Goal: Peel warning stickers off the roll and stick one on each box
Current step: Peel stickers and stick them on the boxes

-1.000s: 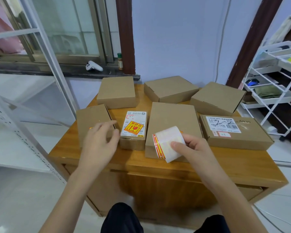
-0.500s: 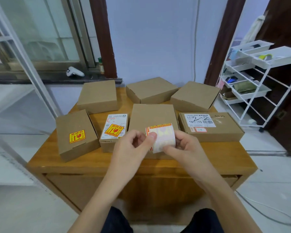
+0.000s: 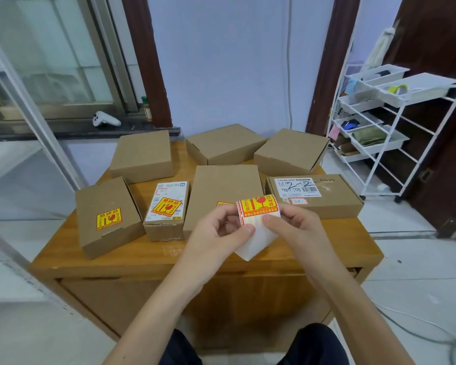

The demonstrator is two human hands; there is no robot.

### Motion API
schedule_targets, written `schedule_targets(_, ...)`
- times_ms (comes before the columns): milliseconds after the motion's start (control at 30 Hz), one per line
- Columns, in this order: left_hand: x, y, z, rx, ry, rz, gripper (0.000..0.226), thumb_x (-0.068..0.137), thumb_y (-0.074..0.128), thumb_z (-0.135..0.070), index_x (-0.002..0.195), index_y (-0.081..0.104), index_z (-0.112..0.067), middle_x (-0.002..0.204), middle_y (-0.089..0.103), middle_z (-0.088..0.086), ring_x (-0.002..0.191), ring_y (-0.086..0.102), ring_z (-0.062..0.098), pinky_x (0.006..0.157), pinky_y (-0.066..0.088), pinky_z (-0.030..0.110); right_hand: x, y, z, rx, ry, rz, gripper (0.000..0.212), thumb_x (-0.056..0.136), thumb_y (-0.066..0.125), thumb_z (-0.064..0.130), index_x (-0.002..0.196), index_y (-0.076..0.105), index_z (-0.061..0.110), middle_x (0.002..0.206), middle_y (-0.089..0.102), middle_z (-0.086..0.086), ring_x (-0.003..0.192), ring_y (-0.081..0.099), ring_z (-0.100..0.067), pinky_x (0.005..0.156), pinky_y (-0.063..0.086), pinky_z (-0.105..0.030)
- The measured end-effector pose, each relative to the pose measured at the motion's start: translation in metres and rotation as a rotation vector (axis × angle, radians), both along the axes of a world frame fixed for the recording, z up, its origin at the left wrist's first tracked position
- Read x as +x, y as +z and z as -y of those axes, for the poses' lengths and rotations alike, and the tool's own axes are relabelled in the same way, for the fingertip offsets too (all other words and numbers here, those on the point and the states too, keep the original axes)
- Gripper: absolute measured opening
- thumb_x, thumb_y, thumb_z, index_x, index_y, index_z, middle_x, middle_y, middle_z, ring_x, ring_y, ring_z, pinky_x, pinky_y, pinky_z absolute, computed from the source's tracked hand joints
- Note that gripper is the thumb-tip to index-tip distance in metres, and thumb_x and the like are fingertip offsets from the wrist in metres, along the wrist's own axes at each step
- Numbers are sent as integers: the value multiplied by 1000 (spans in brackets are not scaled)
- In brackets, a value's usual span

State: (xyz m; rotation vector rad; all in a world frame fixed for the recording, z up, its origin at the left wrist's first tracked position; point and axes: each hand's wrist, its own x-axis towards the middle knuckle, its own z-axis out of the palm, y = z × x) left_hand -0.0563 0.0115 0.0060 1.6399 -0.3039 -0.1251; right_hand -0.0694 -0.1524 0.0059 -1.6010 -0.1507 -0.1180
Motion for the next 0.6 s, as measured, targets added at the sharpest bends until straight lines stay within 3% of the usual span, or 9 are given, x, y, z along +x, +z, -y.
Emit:
schedule_targets(267,6,-4,12,121,48,92,37,80,74,-25,107,51,-35,103,60,-7,89,61,12,73,56,23,-6,3,13,16,-46,-19,20,90,58,9,94,74,20,89,76,2,79,67,-2,67,51,-11)
schedule_targets(333,8,-3,14,149,92,194,41,80,73,-28,109,47,-41,109,53,-13,90,57,6,73,55,20,-8,4,18,14,-62,-22,20,89,59,9,94,75,20,92,76,1,80,66,-3,69,51,-12)
schedule_targets(433,8,4,15,312,35,404,42,81,71,-32,110,48,-53,118,43,-29,107,48,-4,81,47,10,-9,6,22,22,-61,-30,20,89,59,9,93,74,20,93,76,0,80,66,-2,70,50,-12)
schedule_targets(600,12,4,15,503,34,638,29,84,68,-31,112,63,-37,113,48,-29,116,41,-3,84,39,8,-8,7,23,20,-66,-43,17,88,60,14,92,74,23,91,75,1,79,66,-2,70,51,-14)
